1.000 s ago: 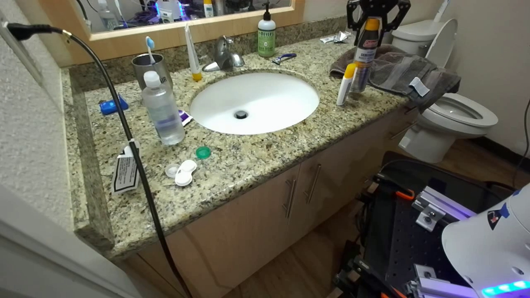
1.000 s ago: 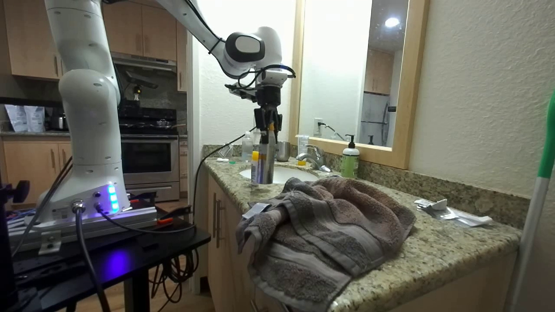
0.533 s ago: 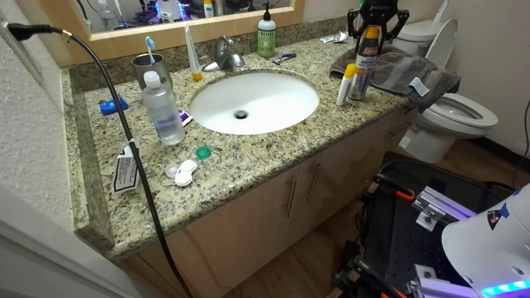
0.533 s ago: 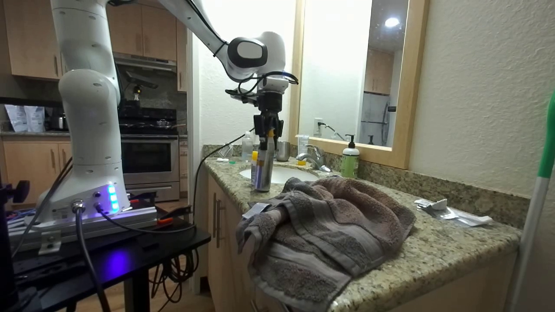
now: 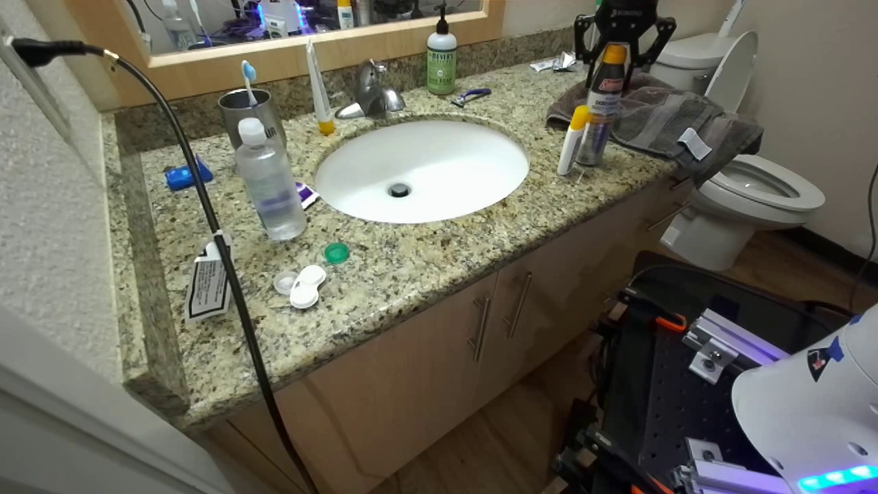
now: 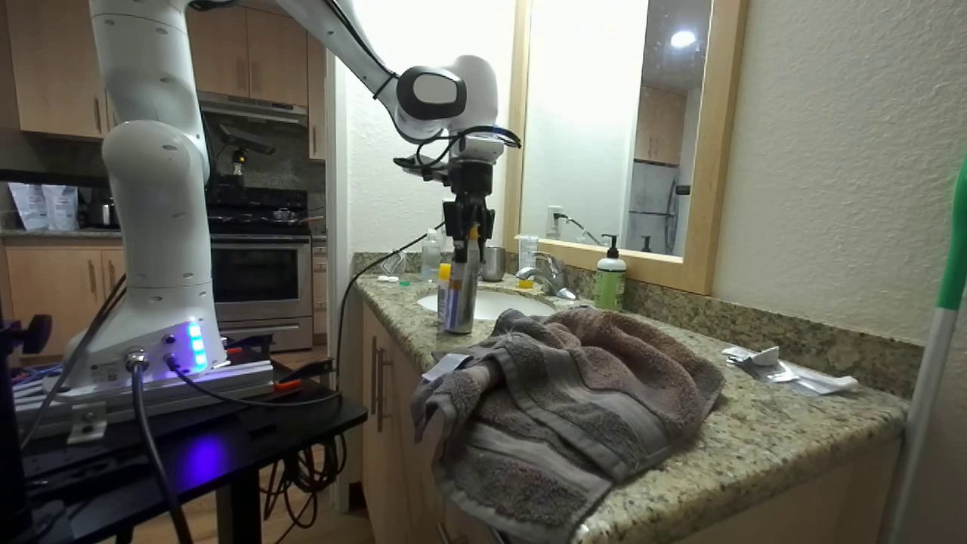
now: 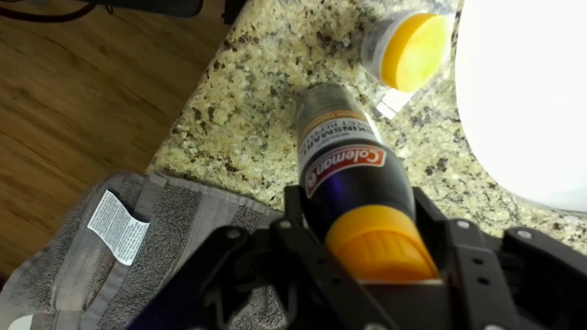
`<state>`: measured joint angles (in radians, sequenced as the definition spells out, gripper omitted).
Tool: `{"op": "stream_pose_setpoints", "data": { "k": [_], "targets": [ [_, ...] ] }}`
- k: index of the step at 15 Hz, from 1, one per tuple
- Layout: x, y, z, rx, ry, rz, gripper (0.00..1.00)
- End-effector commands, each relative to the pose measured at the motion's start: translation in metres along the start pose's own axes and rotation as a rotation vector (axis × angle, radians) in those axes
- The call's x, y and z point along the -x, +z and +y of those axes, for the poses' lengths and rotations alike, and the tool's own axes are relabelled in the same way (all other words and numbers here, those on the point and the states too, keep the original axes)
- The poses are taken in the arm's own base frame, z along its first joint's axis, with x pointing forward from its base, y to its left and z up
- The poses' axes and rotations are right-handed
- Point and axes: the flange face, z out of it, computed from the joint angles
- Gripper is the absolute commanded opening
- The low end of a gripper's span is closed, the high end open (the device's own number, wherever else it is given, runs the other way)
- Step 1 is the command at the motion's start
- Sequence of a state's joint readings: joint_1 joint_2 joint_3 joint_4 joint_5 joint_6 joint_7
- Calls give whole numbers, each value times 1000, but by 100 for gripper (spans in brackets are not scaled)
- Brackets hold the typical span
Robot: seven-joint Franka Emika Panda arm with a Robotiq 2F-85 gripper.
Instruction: Pick up the bottle with the yellow lid from the back right side of the counter and set it down on the front right side of the counter
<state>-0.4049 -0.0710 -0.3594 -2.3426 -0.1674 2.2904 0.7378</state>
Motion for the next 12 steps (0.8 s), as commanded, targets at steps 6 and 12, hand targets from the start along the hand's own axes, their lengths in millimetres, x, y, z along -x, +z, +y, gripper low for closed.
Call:
{"op": "stream_pose_setpoints", "data": {
  "k": [6, 12],
  "targets": [
    [-4, 0, 1, -46, 4, 46, 31],
    [-2, 7, 1, -36, 2, 51, 31]
  ]
}}
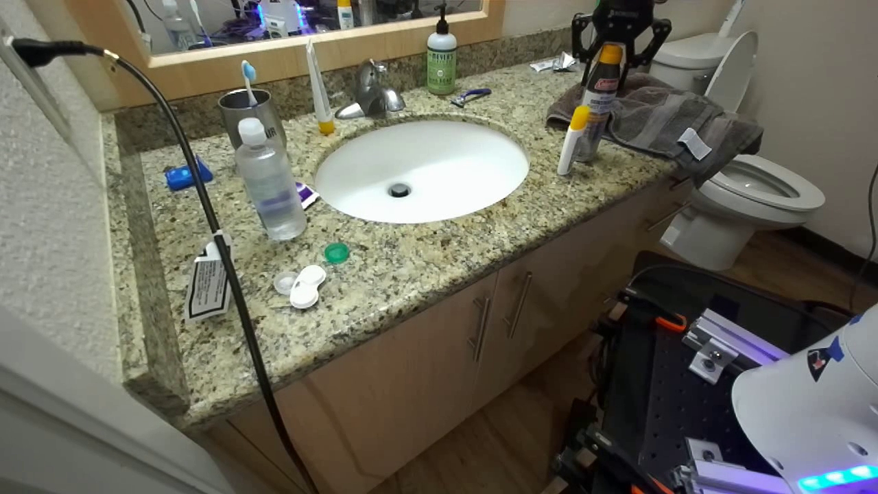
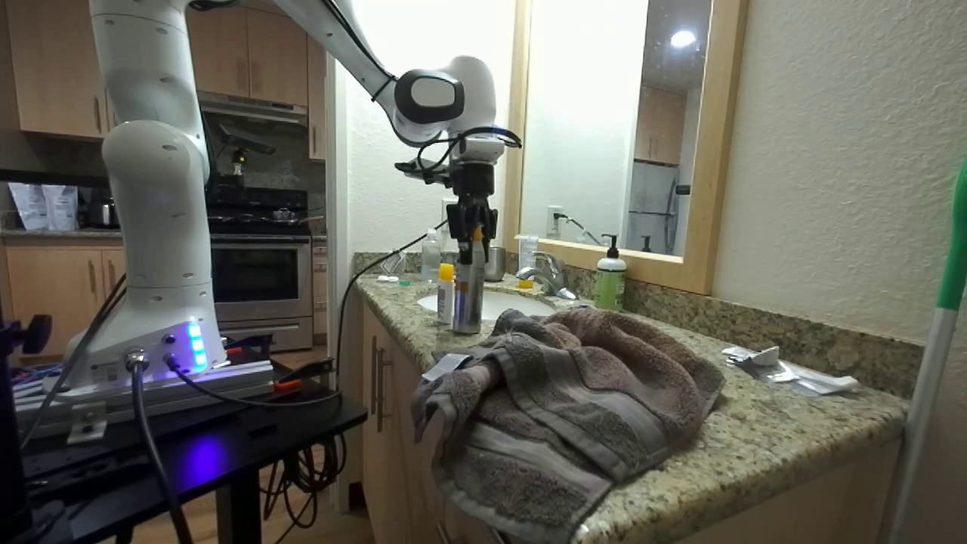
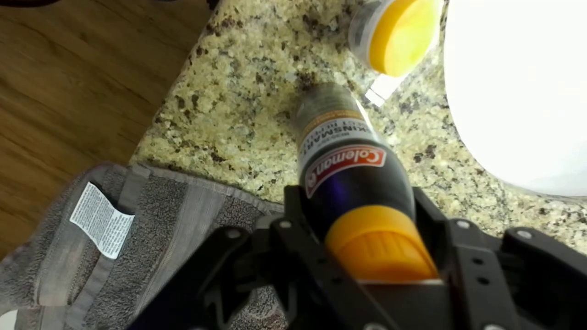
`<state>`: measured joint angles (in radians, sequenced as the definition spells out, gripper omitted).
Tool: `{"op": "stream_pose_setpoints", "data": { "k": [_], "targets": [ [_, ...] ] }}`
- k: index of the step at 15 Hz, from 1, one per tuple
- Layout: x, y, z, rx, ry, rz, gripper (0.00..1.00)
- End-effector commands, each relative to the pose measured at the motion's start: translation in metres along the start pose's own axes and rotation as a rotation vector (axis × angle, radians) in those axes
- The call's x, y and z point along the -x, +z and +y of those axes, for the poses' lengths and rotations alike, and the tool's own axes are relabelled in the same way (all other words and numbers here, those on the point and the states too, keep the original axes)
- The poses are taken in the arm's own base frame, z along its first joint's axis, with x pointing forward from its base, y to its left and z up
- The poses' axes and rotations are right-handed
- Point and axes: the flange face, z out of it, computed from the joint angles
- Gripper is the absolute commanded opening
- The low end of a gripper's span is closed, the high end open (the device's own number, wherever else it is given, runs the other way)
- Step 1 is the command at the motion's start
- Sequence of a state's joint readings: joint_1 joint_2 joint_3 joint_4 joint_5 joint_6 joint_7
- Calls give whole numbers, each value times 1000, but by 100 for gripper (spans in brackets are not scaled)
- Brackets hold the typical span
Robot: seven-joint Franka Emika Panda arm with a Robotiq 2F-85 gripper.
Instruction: Pick up the bottle with the yellow lid from the back right side of the counter and set it down on the front right side of the counter
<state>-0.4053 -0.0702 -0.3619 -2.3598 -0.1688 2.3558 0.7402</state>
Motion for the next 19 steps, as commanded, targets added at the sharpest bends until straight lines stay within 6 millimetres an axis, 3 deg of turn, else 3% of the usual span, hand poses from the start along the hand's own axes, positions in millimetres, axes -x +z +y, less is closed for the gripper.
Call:
{"op": "stream_pose_setpoints", "data": {
  "k": [1, 2, 3, 6, 9, 11, 17, 18, 19],
  "targets": [
    [-1, 4, 2, 0, -2, 15, 31],
    [-1, 4, 2, 14, -2, 12, 81],
    [-2, 1, 3, 20, -9, 17, 82],
    [-4, -10, 7, 23, -42, 21, 99],
    [-3, -22, 10, 18, -85, 0, 100],
    [-6, -42, 18, 51, -98, 13, 100],
    [-5, -142, 52, 21, -76, 151, 100],
    [-13, -118, 42, 30, -78, 124, 100],
    [-11, -134, 47, 10, -74, 140, 100]
  ]
}}
